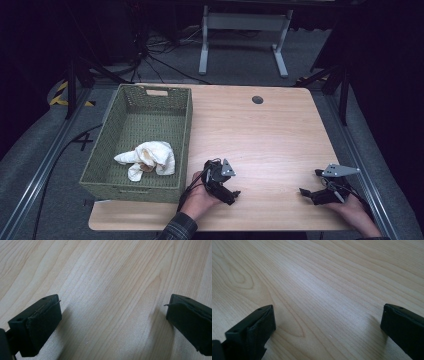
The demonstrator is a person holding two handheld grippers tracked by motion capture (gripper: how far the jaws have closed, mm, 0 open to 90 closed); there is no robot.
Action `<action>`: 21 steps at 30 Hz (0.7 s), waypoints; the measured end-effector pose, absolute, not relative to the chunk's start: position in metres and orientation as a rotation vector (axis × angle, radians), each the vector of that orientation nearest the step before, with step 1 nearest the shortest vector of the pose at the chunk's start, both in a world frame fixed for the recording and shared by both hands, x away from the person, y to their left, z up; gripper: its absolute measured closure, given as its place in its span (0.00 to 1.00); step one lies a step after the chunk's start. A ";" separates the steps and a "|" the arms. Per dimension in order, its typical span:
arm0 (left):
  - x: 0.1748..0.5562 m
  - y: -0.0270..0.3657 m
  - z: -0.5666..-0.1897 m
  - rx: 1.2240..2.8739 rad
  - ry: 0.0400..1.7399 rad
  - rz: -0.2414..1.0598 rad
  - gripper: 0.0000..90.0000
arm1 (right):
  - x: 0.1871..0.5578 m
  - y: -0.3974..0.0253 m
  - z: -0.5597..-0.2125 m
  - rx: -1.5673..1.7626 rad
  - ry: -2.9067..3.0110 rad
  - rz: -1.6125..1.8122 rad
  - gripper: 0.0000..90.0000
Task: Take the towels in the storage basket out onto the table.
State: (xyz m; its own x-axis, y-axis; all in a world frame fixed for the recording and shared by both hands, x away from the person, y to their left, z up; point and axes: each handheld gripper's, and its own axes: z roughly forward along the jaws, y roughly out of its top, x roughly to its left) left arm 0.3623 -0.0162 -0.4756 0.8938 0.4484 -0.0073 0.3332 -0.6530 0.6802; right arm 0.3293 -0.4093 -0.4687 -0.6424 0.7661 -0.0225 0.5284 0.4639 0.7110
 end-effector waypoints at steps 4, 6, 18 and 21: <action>0.363 -0.017 -0.475 2.341 0.560 0.210 0.00 | 0.329 -0.409 -0.469 1.095 2.379 0.978 0.00; 0.363 -0.017 -0.475 2.340 0.556 0.212 0.00 | 0.329 -0.410 -0.469 1.096 2.381 0.978 0.00; 0.363 -0.013 -0.473 2.353 0.602 0.215 0.01 | 0.330 -0.409 -0.468 1.091 2.382 0.975 0.00; 0.361 -0.012 -0.472 2.357 0.618 0.208 0.01 | 0.330 -0.409 -0.468 1.093 2.383 0.976 0.00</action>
